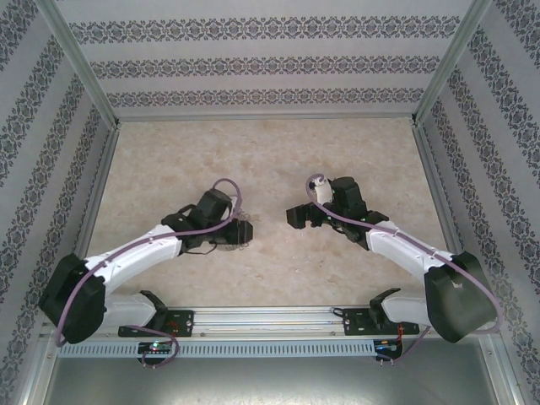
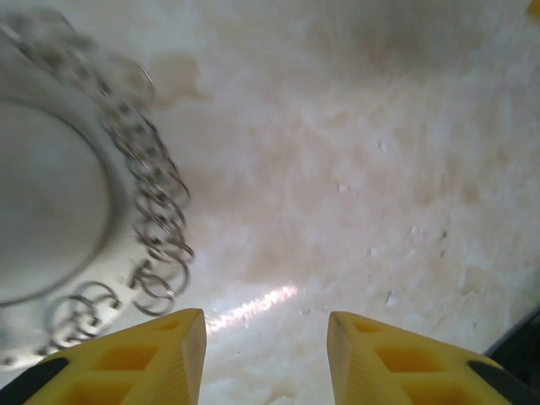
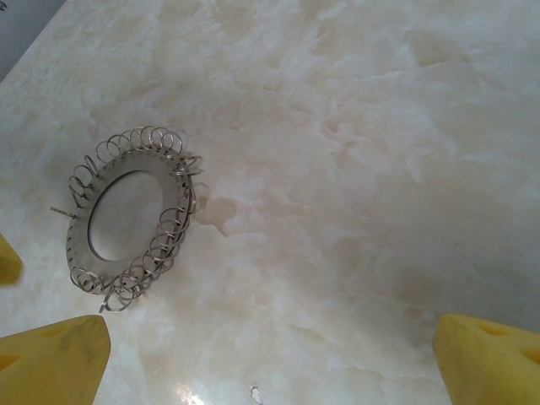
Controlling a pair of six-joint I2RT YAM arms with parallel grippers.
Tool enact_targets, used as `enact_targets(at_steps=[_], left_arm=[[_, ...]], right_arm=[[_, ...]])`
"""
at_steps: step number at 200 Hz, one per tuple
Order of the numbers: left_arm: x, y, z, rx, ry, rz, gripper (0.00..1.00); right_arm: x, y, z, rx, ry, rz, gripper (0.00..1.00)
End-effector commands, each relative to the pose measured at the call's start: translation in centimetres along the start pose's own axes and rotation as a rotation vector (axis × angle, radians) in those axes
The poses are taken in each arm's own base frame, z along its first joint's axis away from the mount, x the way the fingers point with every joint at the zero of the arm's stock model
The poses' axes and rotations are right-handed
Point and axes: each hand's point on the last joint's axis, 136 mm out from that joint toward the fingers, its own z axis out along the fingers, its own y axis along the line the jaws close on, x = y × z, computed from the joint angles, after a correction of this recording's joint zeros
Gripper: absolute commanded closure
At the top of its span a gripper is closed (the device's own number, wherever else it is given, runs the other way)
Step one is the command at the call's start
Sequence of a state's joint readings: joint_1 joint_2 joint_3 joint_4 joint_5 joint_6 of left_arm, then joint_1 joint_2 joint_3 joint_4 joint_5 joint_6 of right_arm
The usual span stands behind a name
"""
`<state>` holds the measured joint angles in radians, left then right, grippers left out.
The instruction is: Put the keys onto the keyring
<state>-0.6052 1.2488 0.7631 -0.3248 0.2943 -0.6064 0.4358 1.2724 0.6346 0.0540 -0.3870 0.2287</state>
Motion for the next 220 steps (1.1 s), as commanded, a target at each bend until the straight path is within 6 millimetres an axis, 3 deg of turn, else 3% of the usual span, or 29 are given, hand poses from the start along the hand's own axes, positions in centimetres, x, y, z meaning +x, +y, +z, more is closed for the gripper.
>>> enact_targets(at_steps=[1, 24, 45, 78, 117, 148, 220], left_arm=[[-2.2, 4.0, -2.1, -0.141, -0.039, 0.014, 0.57], [-5.1, 7.4, -2.6, -0.209, -0.087, -0.018, 0.57], [-6.8, 9.8, -1.8, -0.281, -0.075, -0.014, 0.57], [-8.5, 11.5, -0.4, -0.316, -0.058, -0.016, 0.62], [-9.1, 12.7, 1.4, -0.352, -0.023, -0.009, 0.69], [-9.6, 12.2, 2.3, -0.317, -0.013, -0.005, 0.74], [-9.7, 13.0, 4.8, -0.320, 0.052, 0.004, 0.76]], right_arm=[[-1.2, 1.1, 0.3, -0.042, -0.004, -0.039, 0.02], [-1.6, 1.7, 1.1, -0.062, 0.010, -0.054, 0.02], [-1.7, 1.9, 1.6, -0.074, 0.020, -0.060, 0.02], [-1.8, 1.9, 2.2, -0.081, 0.032, -0.066, 0.02], [-1.6, 1.6, 3.5, -0.089, 0.053, -0.061, 0.02], [-1.8, 1.6, 4.0, -0.103, 0.061, -0.062, 0.02], [-2.2, 1.6, 4.2, -0.118, 0.055, -0.060, 0.02]])
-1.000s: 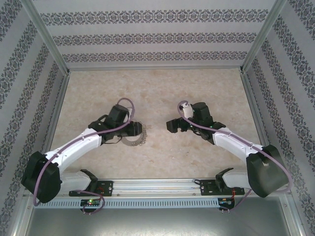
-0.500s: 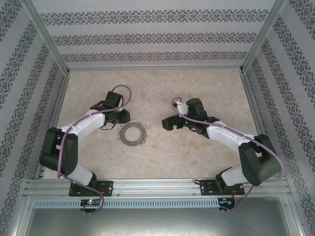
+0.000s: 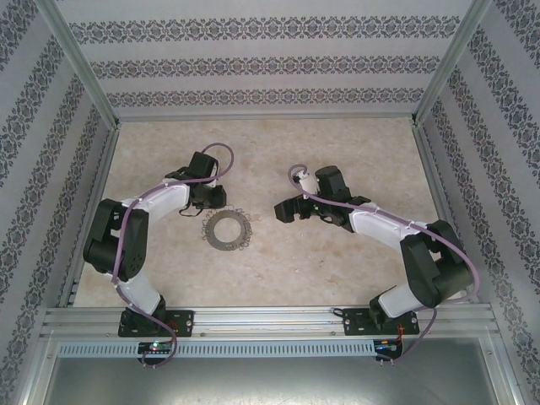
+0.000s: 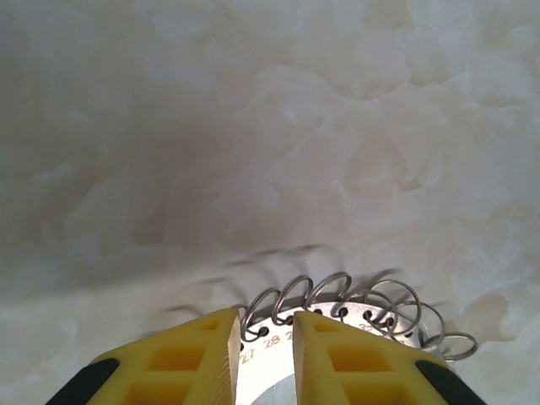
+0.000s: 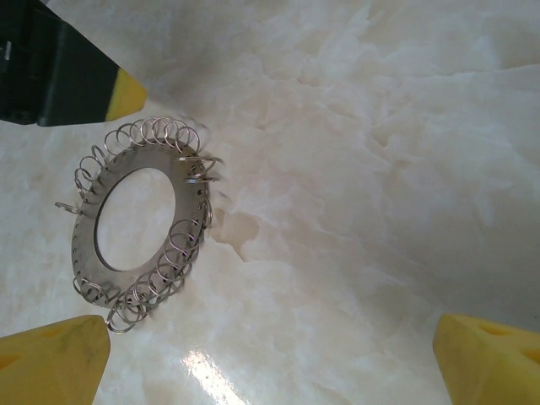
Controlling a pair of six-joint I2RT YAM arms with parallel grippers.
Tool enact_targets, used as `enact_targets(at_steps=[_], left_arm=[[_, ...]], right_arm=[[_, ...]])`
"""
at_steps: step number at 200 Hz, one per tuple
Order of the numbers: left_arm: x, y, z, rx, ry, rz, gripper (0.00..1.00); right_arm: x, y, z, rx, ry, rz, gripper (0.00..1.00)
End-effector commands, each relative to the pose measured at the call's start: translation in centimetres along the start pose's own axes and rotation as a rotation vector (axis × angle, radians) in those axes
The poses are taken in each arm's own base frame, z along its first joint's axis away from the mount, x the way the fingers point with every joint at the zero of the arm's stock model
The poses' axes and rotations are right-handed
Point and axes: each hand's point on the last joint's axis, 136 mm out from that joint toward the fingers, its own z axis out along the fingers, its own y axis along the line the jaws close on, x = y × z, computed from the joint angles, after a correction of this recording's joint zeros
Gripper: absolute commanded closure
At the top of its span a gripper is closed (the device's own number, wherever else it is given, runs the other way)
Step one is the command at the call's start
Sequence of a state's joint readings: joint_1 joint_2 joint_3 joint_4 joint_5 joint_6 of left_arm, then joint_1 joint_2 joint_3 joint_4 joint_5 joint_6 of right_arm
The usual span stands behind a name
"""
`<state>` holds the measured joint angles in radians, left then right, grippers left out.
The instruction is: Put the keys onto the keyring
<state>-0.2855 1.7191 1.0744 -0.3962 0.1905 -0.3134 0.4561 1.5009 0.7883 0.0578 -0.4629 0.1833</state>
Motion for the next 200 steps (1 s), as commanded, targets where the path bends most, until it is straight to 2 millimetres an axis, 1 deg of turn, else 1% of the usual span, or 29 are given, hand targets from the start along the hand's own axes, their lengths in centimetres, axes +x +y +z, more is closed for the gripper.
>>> enact_targets(at_steps=[1, 60, 96, 137, 200], left_arm=[[-0.6, 0.2, 0.4, 0.002, 0.010, 0.021, 0.76], [-0.6, 0.3, 1.3, -0.008, 0.044, 0.031, 0.82], [-0.5, 0.5, 1.7, -0.016, 0.060, 0.032, 0.83], [0.5, 0.9, 1.8, -0.028, 0.078, 0.029, 0.82], [1.2, 1.0, 2.0, -0.026, 0.091, 0.026, 0.82]], right_arm=[[-1.4, 0.8, 0.0, -0.041, -0.031, -0.034, 0.02], [-1.7, 0.7, 0.1, -0.049, -0.034, -0.027, 0.02], [-1.7, 0.6, -0.1, -0.047, -0.037, -0.029, 0.02], [-1.8, 0.6, 0.0, -0.050, -0.039, -0.027, 0.02], [-1.8, 0.6, 0.0, -0.052, -0.040, -0.025, 0.02]])
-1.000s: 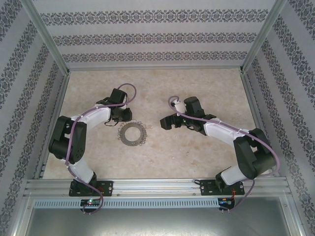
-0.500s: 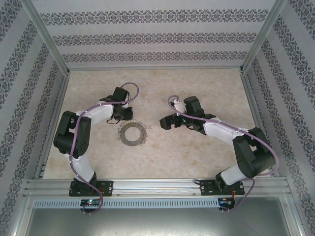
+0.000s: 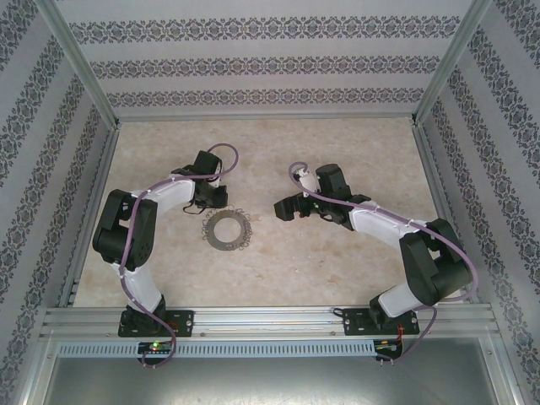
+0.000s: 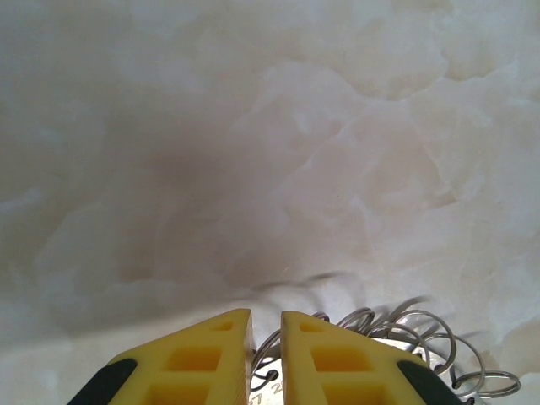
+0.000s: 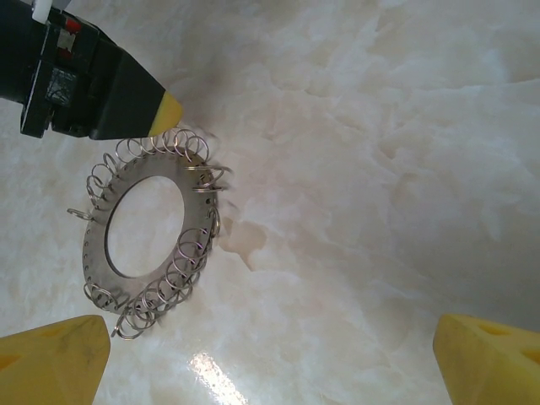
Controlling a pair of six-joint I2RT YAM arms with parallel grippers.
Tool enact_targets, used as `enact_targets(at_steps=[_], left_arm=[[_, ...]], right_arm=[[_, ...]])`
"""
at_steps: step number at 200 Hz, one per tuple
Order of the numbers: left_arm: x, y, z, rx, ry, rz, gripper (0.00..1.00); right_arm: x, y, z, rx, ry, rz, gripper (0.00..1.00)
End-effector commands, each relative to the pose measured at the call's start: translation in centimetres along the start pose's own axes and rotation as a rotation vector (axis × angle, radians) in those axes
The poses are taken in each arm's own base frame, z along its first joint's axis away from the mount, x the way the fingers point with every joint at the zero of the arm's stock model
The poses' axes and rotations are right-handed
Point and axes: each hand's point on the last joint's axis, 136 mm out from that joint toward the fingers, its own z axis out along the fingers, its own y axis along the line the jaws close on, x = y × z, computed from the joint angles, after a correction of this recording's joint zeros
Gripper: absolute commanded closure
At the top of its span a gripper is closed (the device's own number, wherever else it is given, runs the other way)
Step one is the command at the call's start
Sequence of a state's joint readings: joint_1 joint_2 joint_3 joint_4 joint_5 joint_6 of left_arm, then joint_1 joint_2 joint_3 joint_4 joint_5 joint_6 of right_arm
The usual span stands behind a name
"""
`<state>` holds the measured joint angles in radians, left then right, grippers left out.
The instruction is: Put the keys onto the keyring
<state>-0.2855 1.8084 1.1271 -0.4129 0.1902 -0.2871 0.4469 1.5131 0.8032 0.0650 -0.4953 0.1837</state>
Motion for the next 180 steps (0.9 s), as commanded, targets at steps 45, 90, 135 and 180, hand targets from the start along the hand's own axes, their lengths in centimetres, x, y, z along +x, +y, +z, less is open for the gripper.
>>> enact_targets(at_steps=[45, 90, 135, 180], left_arm=[[1.4, 0.9, 0.4, -0.016, 0.047, 0.009, 0.82], [1.8, 0.9, 0.5, -0.010, 0.055, 0.004, 0.82], [2.0, 0.5, 0.5, 0.010, 0.060, 0.005, 0.83], [2.1, -0.4, 0.1, 0.050, 0.059, 0.008, 0.87]], right_arm=[[-1.4, 0.4, -0.2, -0.025, -0.036, -0.028, 0.02], [-1.4, 0.5, -0.3, -0.025, -0.038, -0.029, 0.02], [-1.5, 0.6, -0.3, -0.025, -0.041, -0.031, 0.02], [-1.5, 0.5, -0.4, -0.021, -0.044, -0.031, 0.02]])
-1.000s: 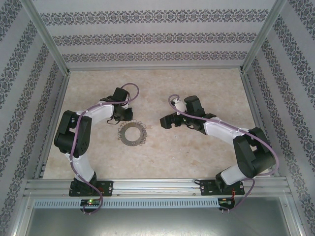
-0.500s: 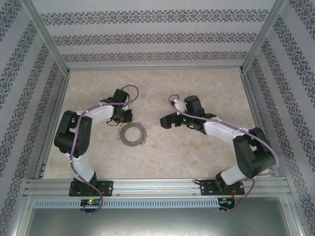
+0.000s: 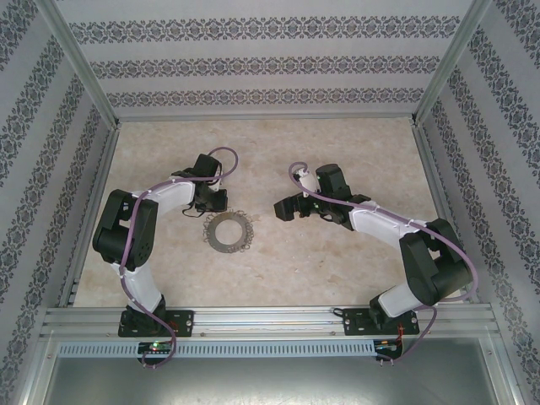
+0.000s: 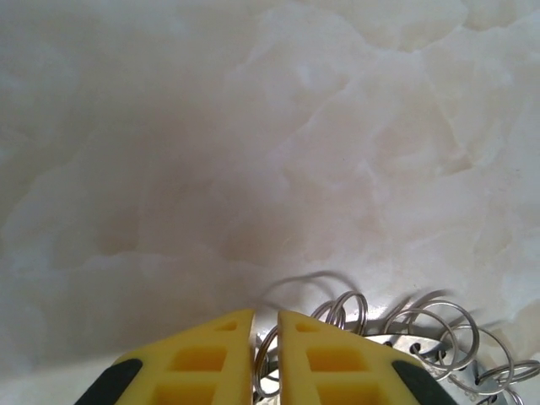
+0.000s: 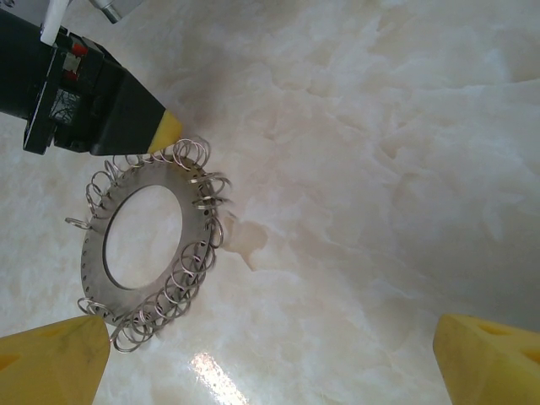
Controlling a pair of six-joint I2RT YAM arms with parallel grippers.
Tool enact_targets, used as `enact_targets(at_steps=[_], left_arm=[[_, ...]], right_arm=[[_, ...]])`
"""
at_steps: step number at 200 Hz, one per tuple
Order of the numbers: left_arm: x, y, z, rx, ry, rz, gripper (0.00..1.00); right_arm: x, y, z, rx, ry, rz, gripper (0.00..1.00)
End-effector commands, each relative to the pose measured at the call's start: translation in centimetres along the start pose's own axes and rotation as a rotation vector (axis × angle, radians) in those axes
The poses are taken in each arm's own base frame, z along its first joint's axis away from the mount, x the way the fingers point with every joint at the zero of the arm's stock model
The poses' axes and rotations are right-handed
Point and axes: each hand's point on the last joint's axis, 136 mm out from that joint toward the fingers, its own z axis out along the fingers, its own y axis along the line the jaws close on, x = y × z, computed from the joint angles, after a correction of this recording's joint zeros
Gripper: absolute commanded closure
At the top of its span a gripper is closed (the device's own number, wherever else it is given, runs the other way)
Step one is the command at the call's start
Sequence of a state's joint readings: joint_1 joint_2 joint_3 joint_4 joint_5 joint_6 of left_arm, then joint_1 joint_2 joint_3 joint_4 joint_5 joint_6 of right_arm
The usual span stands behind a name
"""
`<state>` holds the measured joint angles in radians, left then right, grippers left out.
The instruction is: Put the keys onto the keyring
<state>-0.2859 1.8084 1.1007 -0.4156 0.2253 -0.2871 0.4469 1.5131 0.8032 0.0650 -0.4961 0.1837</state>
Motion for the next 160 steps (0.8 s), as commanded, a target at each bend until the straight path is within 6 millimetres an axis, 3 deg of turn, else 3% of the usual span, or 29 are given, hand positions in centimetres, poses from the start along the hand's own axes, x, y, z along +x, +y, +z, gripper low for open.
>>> enact_targets(at_steps=[1, 160], left_arm=[[0.8, -0.2, -0.3, 0.024, 0.021, 0.012, 0.88], [0.9, -2.6, -0.9, 0.105, 0.013, 0.013, 0.81]], right_arm=[[-1.5, 0.5, -0.4, -0.021, -0.044, -0.033, 0.02], [-1.4, 0.4, -0.7, -0.015, -0.049, -0.035, 0.02]])
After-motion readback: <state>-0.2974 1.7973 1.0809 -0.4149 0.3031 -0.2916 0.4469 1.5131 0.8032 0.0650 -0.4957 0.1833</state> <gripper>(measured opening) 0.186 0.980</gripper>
